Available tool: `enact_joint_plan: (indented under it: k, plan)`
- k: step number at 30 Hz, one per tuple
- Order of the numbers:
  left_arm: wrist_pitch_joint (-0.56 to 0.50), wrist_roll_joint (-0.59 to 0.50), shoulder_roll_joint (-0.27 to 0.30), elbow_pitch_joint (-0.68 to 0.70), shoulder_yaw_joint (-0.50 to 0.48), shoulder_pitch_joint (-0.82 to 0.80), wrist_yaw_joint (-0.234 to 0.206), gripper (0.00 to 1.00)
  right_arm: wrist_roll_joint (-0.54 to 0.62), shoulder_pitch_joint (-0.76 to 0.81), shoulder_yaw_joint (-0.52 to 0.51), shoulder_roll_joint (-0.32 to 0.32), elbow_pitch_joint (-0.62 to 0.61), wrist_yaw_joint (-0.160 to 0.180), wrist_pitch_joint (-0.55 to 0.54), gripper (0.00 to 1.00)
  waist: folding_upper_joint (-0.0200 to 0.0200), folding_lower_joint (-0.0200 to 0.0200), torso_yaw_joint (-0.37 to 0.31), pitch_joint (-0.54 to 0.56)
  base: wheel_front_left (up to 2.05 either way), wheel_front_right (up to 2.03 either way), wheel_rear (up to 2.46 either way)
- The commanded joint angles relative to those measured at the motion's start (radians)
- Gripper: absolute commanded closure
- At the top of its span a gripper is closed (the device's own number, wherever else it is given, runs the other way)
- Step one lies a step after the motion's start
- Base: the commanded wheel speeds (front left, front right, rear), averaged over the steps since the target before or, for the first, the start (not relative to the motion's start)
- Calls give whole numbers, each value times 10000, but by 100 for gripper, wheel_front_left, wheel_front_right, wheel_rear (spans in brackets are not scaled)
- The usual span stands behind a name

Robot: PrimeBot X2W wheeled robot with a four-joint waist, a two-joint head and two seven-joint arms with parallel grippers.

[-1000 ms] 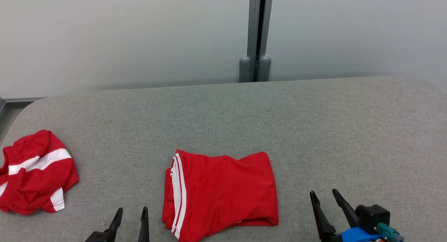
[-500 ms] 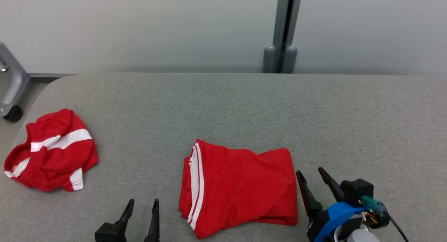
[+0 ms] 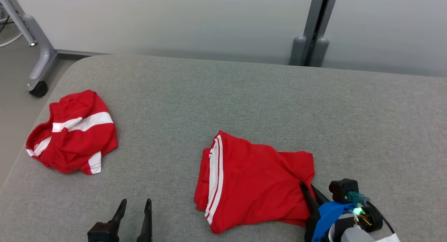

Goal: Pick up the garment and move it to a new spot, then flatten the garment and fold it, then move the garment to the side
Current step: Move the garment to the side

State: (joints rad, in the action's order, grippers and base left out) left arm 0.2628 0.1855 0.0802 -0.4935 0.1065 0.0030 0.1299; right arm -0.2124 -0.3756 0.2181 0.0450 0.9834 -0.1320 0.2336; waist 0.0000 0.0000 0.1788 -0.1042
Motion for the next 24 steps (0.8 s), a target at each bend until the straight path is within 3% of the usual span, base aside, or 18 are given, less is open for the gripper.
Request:
enact_joint_plan:
  k: [1,11,19,24]
  plan:
    - [24,52,28,11,-24,-17,12,0,41,486,47,116,601,36,-171,100,0,0,-251,99,0,0,0]
    - [24,81,-70,244,326,-55,13,0,320,300,-662,239,667,90,198,100,0,0,-2610,274,0,0,0]
    - [23,186,-156,376,873,-310,13,0,838,700,-1138,134,-154,59,232,100,0,0,-4749,149,0,0,0]
    - [24,330,-59,527,1295,-448,13,0,890,699,-1262,112,-602,24,291,100,0,0,-5646,-150,0,0,0]
